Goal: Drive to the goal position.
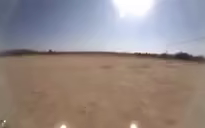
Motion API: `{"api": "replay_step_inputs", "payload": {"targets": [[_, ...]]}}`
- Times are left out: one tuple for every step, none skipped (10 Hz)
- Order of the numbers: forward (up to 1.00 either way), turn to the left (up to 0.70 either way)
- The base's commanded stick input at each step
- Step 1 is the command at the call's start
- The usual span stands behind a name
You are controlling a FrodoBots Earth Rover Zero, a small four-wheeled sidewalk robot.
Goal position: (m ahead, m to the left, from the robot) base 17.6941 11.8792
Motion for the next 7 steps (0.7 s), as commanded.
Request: {"api": "replay_step_inputs", "payload": {"targets": [[1.0,0.0],[1.0,0.0],[1.0,0.0],[1.0,0.0],[1.0,0.0],[1.0,0.0],[1.0,0.0]]}}
